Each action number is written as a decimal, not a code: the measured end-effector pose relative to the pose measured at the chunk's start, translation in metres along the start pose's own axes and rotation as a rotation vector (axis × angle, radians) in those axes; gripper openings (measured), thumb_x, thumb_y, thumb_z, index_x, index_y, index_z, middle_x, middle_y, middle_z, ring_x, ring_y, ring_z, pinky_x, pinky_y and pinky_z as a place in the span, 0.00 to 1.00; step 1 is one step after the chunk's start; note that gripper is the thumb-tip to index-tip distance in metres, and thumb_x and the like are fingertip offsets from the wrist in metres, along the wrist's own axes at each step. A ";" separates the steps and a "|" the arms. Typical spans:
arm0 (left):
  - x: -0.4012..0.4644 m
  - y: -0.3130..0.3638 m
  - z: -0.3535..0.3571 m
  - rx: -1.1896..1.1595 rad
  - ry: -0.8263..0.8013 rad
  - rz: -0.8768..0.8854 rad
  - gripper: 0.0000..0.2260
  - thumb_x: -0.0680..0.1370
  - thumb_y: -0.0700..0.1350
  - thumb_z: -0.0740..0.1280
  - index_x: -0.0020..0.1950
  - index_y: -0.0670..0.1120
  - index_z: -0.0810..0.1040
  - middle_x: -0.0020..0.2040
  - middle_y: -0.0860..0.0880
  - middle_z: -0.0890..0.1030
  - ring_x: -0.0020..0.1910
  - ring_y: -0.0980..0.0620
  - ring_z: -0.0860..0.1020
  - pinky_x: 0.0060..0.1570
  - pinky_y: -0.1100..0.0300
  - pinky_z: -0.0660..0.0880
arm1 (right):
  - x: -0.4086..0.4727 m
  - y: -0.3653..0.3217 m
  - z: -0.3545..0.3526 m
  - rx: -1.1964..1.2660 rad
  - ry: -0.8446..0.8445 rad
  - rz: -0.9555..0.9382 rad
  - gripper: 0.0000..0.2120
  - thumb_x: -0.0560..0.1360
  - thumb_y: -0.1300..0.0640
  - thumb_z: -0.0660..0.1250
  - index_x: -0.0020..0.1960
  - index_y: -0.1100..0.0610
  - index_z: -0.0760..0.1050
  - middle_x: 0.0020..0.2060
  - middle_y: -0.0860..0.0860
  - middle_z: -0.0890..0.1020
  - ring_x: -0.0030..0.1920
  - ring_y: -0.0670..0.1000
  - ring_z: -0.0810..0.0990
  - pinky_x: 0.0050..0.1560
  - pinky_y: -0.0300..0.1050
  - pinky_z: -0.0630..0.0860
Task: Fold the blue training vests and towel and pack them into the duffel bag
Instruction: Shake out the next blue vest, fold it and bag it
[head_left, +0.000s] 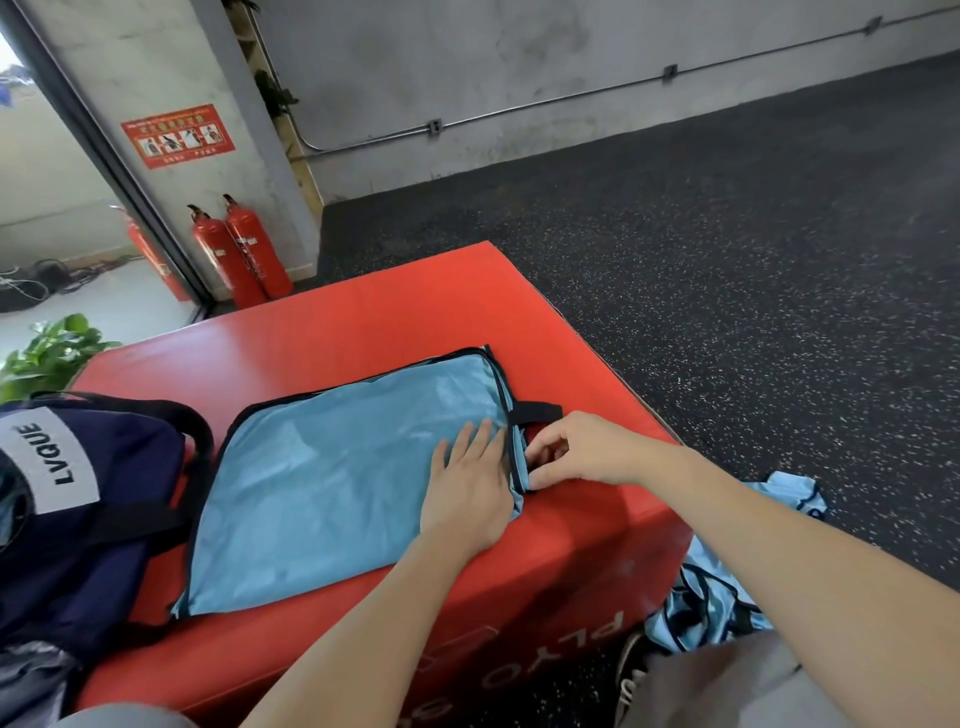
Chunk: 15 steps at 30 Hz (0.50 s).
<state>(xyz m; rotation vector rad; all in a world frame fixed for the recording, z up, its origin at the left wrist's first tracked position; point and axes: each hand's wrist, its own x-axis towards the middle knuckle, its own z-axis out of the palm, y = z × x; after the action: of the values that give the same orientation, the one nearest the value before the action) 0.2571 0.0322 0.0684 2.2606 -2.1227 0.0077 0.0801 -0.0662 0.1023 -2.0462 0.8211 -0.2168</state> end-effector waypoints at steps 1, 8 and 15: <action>0.000 0.000 0.000 -0.003 0.000 -0.001 0.34 0.80 0.51 0.60 0.82 0.49 0.48 0.83 0.51 0.50 0.81 0.49 0.47 0.78 0.46 0.49 | 0.000 0.000 0.000 0.004 -0.003 0.003 0.09 0.68 0.47 0.79 0.48 0.44 0.86 0.34 0.39 0.81 0.35 0.41 0.74 0.44 0.43 0.71; 0.001 0.000 0.003 0.013 0.008 -0.004 0.30 0.83 0.51 0.55 0.82 0.49 0.49 0.83 0.50 0.50 0.81 0.48 0.47 0.78 0.44 0.50 | 0.001 -0.004 0.000 0.029 -0.016 0.008 0.06 0.70 0.53 0.79 0.47 0.46 0.87 0.37 0.49 0.84 0.36 0.43 0.75 0.45 0.45 0.72; 0.002 0.000 0.004 0.021 0.002 -0.007 0.30 0.82 0.51 0.55 0.82 0.49 0.48 0.83 0.50 0.50 0.81 0.47 0.47 0.78 0.44 0.49 | -0.001 -0.006 0.000 0.048 -0.048 0.006 0.08 0.71 0.58 0.77 0.50 0.51 0.84 0.33 0.41 0.80 0.35 0.42 0.72 0.41 0.38 0.69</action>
<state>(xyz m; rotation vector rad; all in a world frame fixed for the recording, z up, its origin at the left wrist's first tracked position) 0.2569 0.0304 0.0645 2.2785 -2.1236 0.0314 0.0819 -0.0628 0.1067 -1.9963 0.7848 -0.1820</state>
